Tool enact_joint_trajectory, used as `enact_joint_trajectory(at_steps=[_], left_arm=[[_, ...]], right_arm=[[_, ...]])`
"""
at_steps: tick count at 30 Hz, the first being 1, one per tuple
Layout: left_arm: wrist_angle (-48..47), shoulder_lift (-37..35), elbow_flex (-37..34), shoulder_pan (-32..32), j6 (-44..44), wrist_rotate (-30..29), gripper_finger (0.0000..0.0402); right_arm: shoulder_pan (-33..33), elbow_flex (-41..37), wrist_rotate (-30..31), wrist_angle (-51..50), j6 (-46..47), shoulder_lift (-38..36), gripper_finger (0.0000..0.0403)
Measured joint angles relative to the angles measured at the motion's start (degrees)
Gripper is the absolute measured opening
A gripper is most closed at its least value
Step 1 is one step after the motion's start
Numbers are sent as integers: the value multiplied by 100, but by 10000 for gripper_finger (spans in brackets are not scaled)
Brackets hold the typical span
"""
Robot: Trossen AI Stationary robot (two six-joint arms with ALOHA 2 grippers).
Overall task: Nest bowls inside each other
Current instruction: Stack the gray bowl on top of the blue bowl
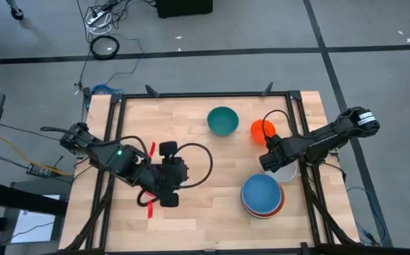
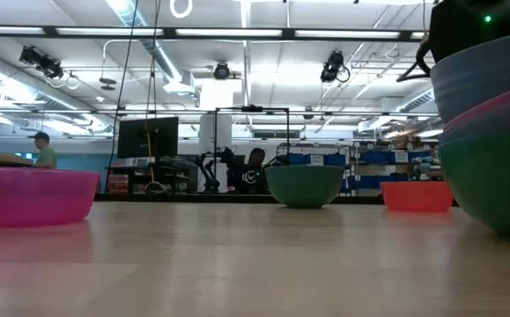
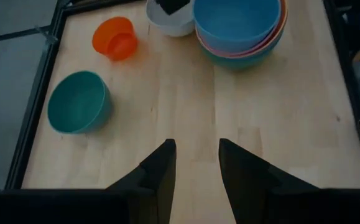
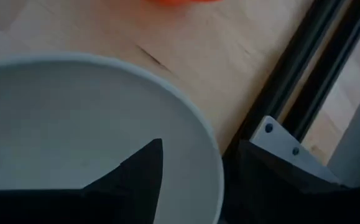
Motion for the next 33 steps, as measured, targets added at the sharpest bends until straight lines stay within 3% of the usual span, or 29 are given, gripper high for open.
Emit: enact_joint_trajectory(at_steps=[14,18,24,33], left_arm=[[21,2,-97,0,-114,-106,131],[23,2,-97,0,-114,-249,131],[21,2,-95,0,-114,-287,131],[20,2,-95,0,-114,-345,131]], right_arm=[[4,-682,-145,890,-19,-2,161],[4,-682,-121,875,20,-2,123],[7,-632,-20,794,75,-66,20],[24,-250,447,15,527,-527,6]])
